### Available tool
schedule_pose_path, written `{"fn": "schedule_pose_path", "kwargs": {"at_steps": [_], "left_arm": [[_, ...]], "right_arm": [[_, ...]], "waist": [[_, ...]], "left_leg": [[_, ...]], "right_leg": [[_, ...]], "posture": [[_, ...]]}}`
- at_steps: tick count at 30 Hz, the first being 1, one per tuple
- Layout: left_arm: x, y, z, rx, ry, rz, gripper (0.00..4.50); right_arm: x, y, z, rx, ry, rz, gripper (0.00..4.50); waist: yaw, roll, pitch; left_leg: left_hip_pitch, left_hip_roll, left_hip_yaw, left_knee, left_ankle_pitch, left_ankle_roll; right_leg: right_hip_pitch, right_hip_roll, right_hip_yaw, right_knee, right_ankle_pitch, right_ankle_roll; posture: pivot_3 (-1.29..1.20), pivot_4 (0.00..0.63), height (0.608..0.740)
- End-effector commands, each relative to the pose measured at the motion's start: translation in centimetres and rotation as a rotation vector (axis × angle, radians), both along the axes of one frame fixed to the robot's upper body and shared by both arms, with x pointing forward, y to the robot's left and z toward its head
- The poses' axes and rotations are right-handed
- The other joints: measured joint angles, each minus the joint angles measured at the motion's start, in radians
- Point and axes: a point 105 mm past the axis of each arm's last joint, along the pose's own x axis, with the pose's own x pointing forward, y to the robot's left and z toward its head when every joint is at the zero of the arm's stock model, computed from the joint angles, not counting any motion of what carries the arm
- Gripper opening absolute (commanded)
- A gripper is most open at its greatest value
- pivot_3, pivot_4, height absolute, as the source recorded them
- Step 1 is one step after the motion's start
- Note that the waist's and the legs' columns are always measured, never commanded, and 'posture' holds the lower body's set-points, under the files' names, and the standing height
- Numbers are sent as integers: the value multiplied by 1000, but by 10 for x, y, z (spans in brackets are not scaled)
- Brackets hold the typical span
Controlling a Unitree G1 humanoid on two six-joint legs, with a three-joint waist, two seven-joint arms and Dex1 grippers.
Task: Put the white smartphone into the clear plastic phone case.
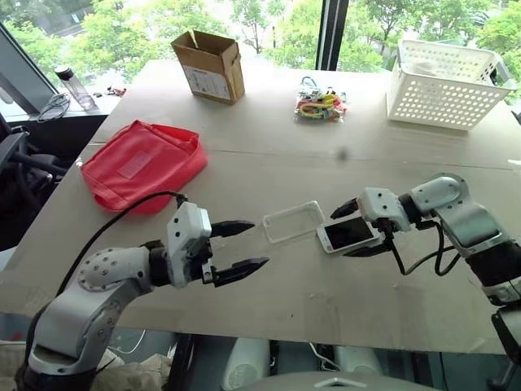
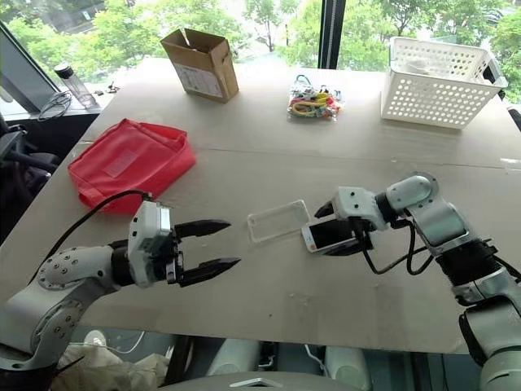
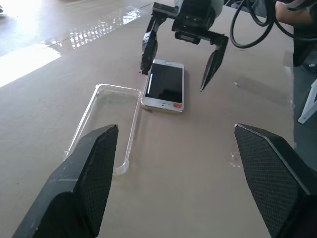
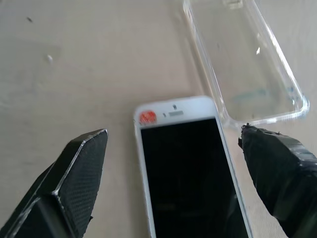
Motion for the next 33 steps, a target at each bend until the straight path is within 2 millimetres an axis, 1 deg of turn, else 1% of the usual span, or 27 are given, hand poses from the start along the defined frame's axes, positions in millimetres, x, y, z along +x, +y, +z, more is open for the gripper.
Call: {"fn": "schedule_pose_path", "kwargs": {"at_steps": [1, 2, 3, 4, 6, 9, 10, 12, 13, 14, 16, 20, 21, 23, 24, 26, 27, 28, 30, 31, 32, 33], "left_arm": [[-14, 0, 14, -3, -41, -56, 3782], [-17, 0, 15, 0, -37, -66, 4312], [-20, 0, 16, -2, -23, -78, 4480], [-23, 0, 16, -4, -14, -84, 4480], [-21, 2, 18, -14, -25, -58, 4480], [-20, 2, 19, -12, -24, -52, 4480], [-19, 2, 20, -15, -29, -46, 4499], [-15, 1, 21, -18, -45, -25, 4500], [-13, 1, 21, -18, -48, -19, 4500], [-12, 1, 20, -16, -50, -16, 4500], [-8, 1, 18, -2, -62, 7, 4500], [5, -1, 9, 31, -65, 63, 4500], [6, -3, 6, 40, -43, 58, 4500], [11, -8, -8, 117, -11, 70, 4500], [16, -14, -15, 142, 4, 68, 4500], [24, -25, -21, 161, -3, 57, 4500], [26, -30, -23, 155, 1, 42, 4500], [33, -34, -28, 167, 2, 44, 4500], [50, -43, -40, 203, -2, 36, 3977], [56, -47, -46, 219, -3, 31, 3554], [63, -52, -49, 231, 3, 36, 3227], [69, -57, -50, 243, 6, 41, 2656]], "right_arm": [[13, -7, 2, -40, -40, -31, 4500], [14, -10, 1, -48, -30, -48, 4500], [15, -13, -1, -57, -16, -60, 4500], [15, -17, -3, -66, -3, -69, 4500], [14, -25, -9, -102, 19, -82, 4500], [8, -38, -26, -180, 77, -85, 4500], [8, -40, -29, -189, 85, -94, 4254], [4, -45, -37, -213, 119, -99, 3606], [2, -47, -40, -220, 127, -96, 3143], [1, -48, -41, -219, 131, -98, 2907], [1, -50, -41, -203, 131, -119, 2887], [1, -52, -23, -109, 120, -172, 2800], [0, -52, -16, -74, 127, -182, 2790], [-9, -53, 5, 22, 157, -208, 2789], [-16, -55, 16, 66, 173, -225, 2789], [-25, -57, 30, 119, 180, -256, 2788], [-29, -58, 35, 137, 177, -275, 2788], [-28, -59, 40, 167, 153, -322, 2787], [-32, -66, 47, 195, 101, -421, 2787], [-35, -68, 48, 201, 84, -450, 2787], [-38, -68, 50, 212, 74, -481, 2787], [-42, -68, 51, 220, 68, -503, 2787]], "waist": [[2, 1, 1], [2, 1, 1], [2, 1, 1], [2, 1, 1], [1, 2, 1], [4, 2, 1], [4, 1, 1], [4, 1, 1], [4, 1, 0], [5, 1, 0], [6, 0, -1], [13, 0, -1], [14, 0, -1], [24, 2, 0], [24, 2, 0], [30, 6, 2], [28, 6, 3], [22, 6, 3], [18, 7, 3], [20, 7, 3], [21, 7, 3], [23, 7, 3]], "left_leg": [[0, 0, 0, 0, 0, 0], [0, 0, 0, 0, 0, 0], [0, 0, 0, 0, 0, 0], [0, 0, 0, 0, 0, 0], [0, 0, 0, 0, 0, 0], [0, 0, -1, 0, 0, 0], [0, 0, -1, 0, 0, 0], [1, -1, -1, 0, 0, 0], [2, -1, -1, 0, 0, 0], [2, -1, -2, 0, 0, 0], [3, -1, -2, 0, 0, 0], [3, -3, -4, 0, 0, 0], [3, -4, -4, 0, 0, 0], [3, -4, -4, 0, 0, 0], [1, -4, -5, 0, 0, 0], [0, -4, -6, 0, 0, 0], [-1, -5, -6, 0, 0, 0], [-2, -5, -6, -1, 0, 0], [-1, -4, -6, -2, 0, 0], [-1, -4, -6, -2, 0, 0], [-1, -4, -6, -2, 0, 0], [-1, -4, -6, -2, 0, 0]], "right_leg": [[0, 0, 0, 0, 0, 0], [0, 0, 0, 0, 0, 0], [0, 0, 0, 0, 0, 0], [0, 0, -1, 0, 0, 0], [0, 0, 0, 0, 0, 0], [1, 0, -1, 0, 0, 0], [1, 0, -1, 0, 0, 0], [2, 0, -1, 0, 0, 0], [2, 0, -1, 0, 0, 0], [3, 0, -1, 0, 0, 0], [4, -1, -2, -1, 0, 0], [5, -2, -3, -1, 0, 0], [6, -3, -4, -1, 0, 0], [6, -3, -4, -2, 0, 0], [5, -3, -5, -2, 0, 0], [5, -4, -5, -2, 0, 0], [3, -4, -4, -2, 0, 0], [3, -3, -3, -2, 0, 0], [3, -3, -3, -1, 0, 0], [3, -3, -3, -1, 0, 0], [3, -2, -3, -1, 0, 0], [3, -2, -3, -1, 0, 0]], "posture": [[0, 150, 733], [0, 150, 733], [0, 150, 733], [0, 150, 733], [0, 150, 733], [0, 150, 733], [0, 150, 733], [0, 150, 733], [0, 150, 733], [0, 150, 733], [0, 150, 733], [0, 150, 733], [0, 150, 733], [0, 150, 733], [0, 150, 733], [0, 150, 733], [0, 150, 733], [0, 150, 733], [0, 150, 733], [0, 150, 733], [0, 150, 733], [0, 150, 733]]}}
